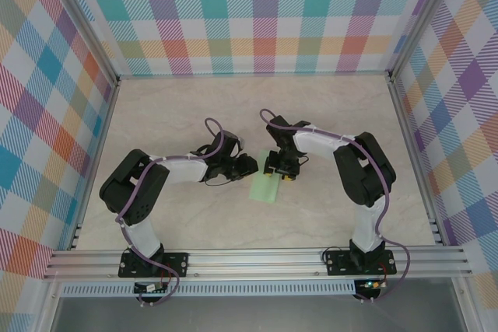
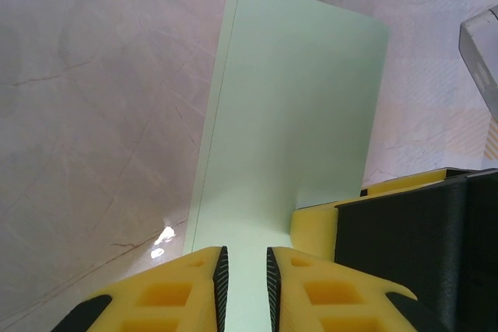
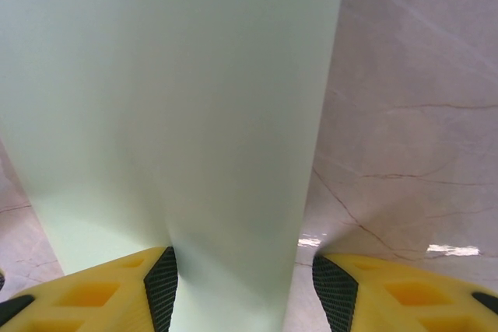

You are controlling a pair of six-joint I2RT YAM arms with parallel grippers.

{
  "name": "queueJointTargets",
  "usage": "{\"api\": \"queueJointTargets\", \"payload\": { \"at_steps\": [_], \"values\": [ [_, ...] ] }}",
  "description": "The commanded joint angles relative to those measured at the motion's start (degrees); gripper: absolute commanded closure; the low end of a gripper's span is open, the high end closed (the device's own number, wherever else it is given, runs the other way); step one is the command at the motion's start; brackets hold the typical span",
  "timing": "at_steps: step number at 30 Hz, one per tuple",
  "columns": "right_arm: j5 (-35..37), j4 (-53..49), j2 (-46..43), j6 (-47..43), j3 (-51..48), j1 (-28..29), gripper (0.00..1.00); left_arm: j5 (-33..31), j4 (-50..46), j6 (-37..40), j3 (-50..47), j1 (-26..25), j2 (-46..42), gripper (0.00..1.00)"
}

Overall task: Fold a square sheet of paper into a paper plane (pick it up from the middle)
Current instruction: Fold the square sheet of paper in half at the center of the table, then hold the square sheet of paper at the center of the table.

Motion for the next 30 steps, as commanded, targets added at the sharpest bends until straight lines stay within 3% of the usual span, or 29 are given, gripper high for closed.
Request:
{"api": "queueJointTargets", "payload": {
  "at_steps": [1,30],
  "values": [
    [2.64,2.48,8.08,-1.05,-4.13,0.75,0.44,0.95,-0.77,0.82,1.43,-0.43,1.23,0.78],
    [1.84,2.26,10.44,-1.14,-2.89,0.89,0.41,2.93,-1.15,0.83,2.37,-0.79,4.39,0.87]
  ]
}}
